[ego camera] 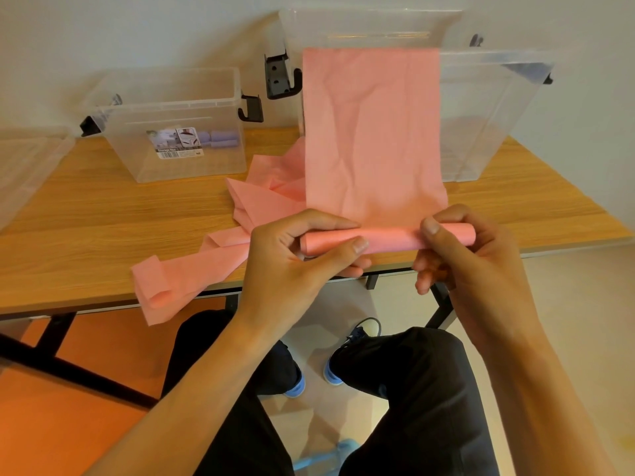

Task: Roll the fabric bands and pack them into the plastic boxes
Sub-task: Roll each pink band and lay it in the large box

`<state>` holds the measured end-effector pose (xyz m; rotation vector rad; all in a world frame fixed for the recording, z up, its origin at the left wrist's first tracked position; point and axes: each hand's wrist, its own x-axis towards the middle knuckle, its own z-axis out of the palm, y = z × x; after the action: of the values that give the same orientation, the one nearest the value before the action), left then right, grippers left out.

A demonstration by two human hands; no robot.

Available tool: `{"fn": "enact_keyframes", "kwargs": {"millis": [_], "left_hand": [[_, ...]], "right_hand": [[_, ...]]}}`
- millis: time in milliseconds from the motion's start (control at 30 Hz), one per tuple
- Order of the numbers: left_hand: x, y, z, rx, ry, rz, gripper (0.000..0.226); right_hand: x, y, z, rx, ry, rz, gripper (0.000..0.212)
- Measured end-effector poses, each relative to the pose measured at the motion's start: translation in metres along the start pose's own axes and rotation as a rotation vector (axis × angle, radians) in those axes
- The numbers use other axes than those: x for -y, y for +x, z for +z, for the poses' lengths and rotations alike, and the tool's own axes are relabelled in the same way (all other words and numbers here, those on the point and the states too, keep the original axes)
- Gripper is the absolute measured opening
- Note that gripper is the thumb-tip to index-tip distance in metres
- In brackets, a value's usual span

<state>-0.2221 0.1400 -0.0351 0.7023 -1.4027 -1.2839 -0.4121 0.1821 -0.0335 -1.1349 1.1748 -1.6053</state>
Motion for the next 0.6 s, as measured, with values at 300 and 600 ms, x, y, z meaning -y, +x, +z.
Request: {"fn": "enact_keyframes", "kwargs": {"millis": [300,600], "left_hand": [[-0.0032,0.0015,0.0020,-0.024,-0.004,0.002,0.023],[-0.0028,0.0017,0.0041,-0.040,0.009,0.007,0.015]], "right_hand": [[0.0019,-0.0001,-0.0010,0.015,-0.014,-0.014,0.015],[0.0024,-0.0010,-0.0030,0.046,-0.006,-0.012,0.021]]}}
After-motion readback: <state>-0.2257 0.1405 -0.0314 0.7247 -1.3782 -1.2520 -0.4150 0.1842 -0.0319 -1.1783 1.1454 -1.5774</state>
